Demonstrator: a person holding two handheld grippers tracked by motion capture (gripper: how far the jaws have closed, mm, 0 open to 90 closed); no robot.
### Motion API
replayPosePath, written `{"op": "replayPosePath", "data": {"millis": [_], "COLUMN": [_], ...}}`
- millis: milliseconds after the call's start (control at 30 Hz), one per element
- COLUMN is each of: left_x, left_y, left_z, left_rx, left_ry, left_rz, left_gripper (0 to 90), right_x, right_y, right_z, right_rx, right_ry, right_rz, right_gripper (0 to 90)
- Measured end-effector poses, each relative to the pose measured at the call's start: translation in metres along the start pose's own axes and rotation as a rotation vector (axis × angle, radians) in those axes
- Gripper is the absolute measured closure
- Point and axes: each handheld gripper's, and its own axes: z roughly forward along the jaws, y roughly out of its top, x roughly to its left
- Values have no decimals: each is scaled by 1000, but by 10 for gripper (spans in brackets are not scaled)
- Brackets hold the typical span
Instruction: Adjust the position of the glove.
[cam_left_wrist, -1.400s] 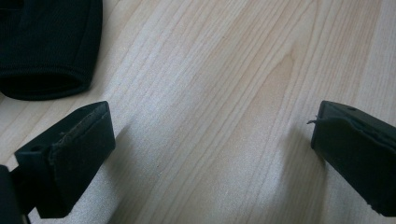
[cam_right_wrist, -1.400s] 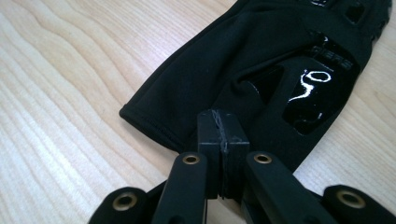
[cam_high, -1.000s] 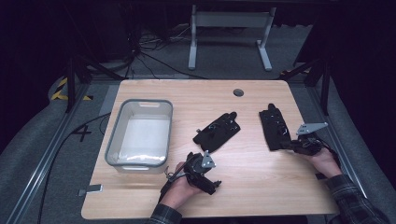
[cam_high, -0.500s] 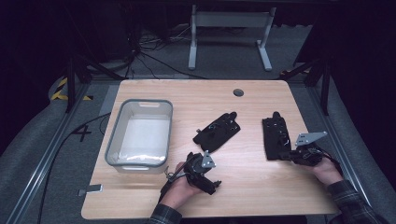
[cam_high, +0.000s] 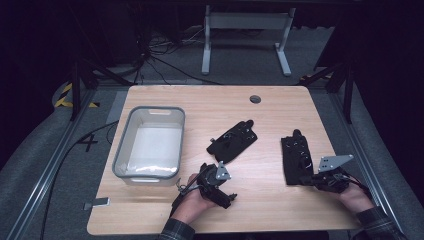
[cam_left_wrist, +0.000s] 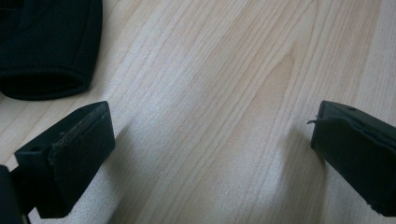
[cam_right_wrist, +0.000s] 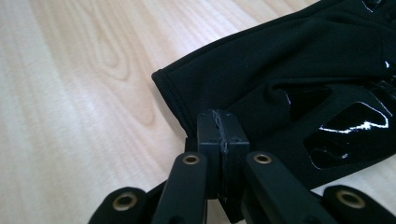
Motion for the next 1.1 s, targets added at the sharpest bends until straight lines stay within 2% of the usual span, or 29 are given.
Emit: {"op": "replayPosePath", "data": {"millis": [433, 533, 633, 700, 733, 767, 833, 867, 900, 1100], "left_x": [0, 0, 0, 0, 0, 0, 0, 0, 0, 0], "left_y": [0, 0, 0, 0, 0, 0, 0, 0, 0, 0], "left_z": [0, 0, 0, 0, 0, 0, 0, 0, 0, 0], "left_rx": [0, 0, 0, -1, -1, -1, -1, 2, -1, 1], "left_ry": [0, 0, 0, 0, 0, 0, 0, 0, 0, 0], "left_rz": [0, 0, 0, -2, -2, -2, -2, 1, -2, 1], "left_gripper": [0, 0, 0, 0, 0, 0, 0, 0, 0, 0], "right_x": [25, 27, 16, 7, 1, 1, -12, -24, -24, -51], "right_y": [-6, -5, 4, 9, 12, 12, 17, 20, 20, 31], "right_z": [-3, -5, -11, -11, -9, -9, -6, -3, -3, 7], "right_rx": [7, 2, -49, -58, -61, -61, -69, -72, -72, -71], "right_ry": [66, 64, 27, -1, -16, -16, -38, -59, -59, -102], "right_rz": [-52, -64, -43, -30, -24, -24, -1, 13, 13, 50], "right_gripper": [900, 900, 900, 900, 900, 900, 900, 900, 900, 900]}}
